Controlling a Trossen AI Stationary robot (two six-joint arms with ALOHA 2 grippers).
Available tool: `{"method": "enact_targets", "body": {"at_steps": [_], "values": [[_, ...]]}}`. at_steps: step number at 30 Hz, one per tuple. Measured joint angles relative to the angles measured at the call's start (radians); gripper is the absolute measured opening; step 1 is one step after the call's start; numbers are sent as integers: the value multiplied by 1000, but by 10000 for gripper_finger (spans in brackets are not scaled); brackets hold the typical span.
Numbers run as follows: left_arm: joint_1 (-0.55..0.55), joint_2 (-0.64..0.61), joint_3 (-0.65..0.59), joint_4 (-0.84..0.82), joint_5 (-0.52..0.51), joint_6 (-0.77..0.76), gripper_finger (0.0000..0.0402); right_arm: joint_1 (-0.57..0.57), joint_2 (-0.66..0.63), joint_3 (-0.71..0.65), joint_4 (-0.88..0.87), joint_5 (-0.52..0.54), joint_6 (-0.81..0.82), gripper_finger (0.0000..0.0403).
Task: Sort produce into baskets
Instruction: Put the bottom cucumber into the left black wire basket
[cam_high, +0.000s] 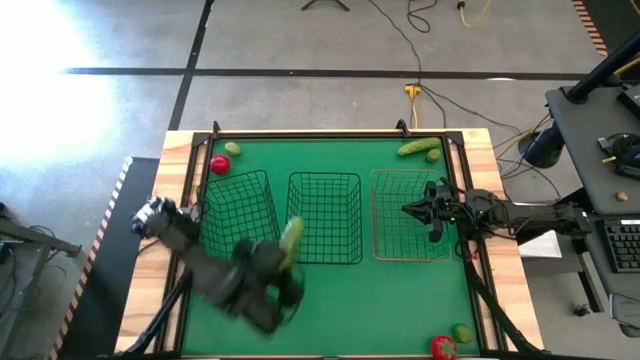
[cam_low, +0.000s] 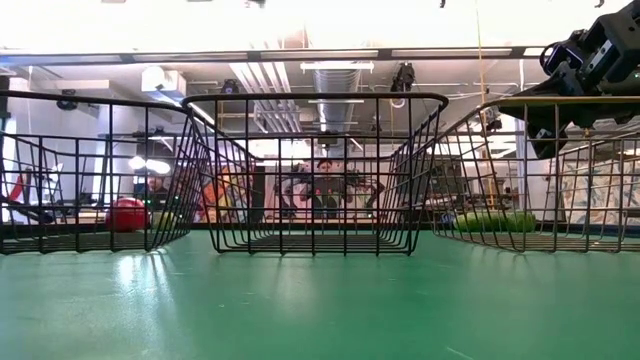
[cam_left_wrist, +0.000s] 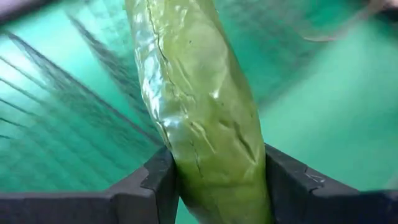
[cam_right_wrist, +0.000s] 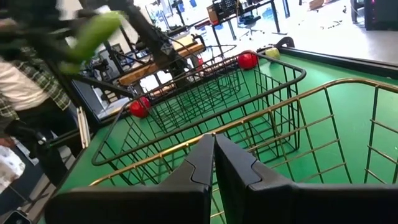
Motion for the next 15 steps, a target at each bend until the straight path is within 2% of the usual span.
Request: {"method": "enact_targets", "body": {"at_steps": [3, 6, 11, 15], "values": [[125, -77, -145, 6, 108, 76, 159, 0, 5, 0, 2, 1, 0, 9], [200, -164, -305, 5, 194, 88, 159, 0, 9, 0, 2, 1, 0, 9], [244, -335, -551, 2, 332, 94, 159, 0, 11, 0, 2, 1, 0, 9], [244, -440, -712, 58, 396, 244, 159, 0, 11, 0, 3, 1, 0, 9]]}}
